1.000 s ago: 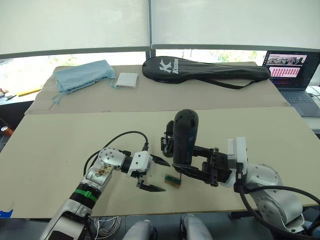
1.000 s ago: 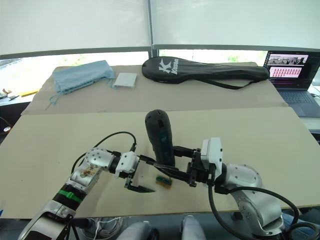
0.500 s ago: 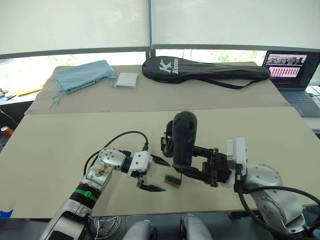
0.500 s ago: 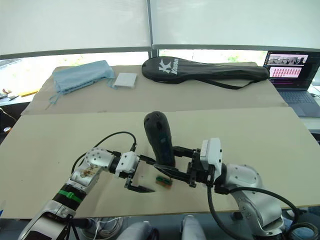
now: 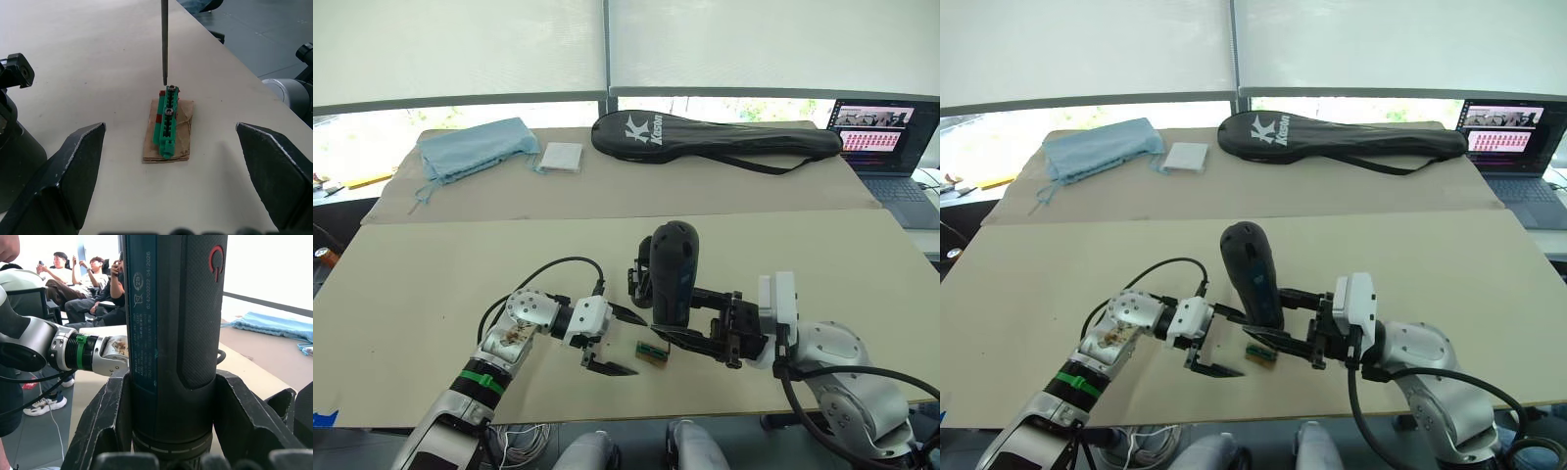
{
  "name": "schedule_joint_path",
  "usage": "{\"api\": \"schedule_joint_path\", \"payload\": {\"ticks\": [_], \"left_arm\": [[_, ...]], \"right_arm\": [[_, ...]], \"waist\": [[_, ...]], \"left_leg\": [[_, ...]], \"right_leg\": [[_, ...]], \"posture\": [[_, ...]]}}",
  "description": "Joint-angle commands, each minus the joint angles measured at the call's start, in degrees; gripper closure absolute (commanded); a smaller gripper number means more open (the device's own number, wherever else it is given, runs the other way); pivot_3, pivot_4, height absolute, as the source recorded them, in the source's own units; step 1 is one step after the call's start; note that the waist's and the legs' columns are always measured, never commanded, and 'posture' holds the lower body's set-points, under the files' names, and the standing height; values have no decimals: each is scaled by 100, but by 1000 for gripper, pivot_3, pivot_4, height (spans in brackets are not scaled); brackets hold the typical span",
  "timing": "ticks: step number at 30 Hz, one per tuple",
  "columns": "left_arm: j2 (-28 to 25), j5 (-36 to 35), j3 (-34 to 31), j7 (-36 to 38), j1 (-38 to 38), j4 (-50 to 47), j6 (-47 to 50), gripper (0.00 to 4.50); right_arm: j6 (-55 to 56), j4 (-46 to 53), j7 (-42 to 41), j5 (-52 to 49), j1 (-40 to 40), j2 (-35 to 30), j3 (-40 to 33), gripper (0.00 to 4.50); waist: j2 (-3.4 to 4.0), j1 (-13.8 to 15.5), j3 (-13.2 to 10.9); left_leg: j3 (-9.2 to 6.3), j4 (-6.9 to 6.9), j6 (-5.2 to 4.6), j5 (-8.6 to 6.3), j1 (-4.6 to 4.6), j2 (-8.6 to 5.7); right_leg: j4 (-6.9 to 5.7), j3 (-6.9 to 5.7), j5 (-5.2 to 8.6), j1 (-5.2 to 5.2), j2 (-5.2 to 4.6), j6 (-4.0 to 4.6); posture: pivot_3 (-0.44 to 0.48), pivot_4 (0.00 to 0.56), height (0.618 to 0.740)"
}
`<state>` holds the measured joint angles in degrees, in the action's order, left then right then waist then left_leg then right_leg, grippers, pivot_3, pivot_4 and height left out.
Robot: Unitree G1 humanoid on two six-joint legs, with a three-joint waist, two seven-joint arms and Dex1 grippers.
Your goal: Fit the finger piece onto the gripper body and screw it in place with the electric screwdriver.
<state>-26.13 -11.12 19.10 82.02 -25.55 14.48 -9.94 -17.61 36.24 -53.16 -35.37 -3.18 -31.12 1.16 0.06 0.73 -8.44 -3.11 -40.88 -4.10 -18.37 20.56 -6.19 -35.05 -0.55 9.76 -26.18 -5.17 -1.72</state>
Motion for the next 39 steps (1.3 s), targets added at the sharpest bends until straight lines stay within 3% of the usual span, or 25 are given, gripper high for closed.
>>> {"api": "schedule_joint_path", "payload": {"ticks": [1,39], "left_arm": [[12,-14,11,16,-95,-116,-50,0],[-56,-92,40,172,-84,-187,134,0]], "right_arm": [[45,375,74,-379,-134,-25,-220,2621],[65,330,228,-339,-9,37,-6,2621]], "waist": [[0,0,0],[0,0,0]], "left_leg": [[0,0,0,0,0,0],[0,0,0,0,0,0]], "right_leg": [[0,0,0,0,0,0],[0,0,0,0,0,0]], "posture": [[0,150,736],[0,150,736]]}}
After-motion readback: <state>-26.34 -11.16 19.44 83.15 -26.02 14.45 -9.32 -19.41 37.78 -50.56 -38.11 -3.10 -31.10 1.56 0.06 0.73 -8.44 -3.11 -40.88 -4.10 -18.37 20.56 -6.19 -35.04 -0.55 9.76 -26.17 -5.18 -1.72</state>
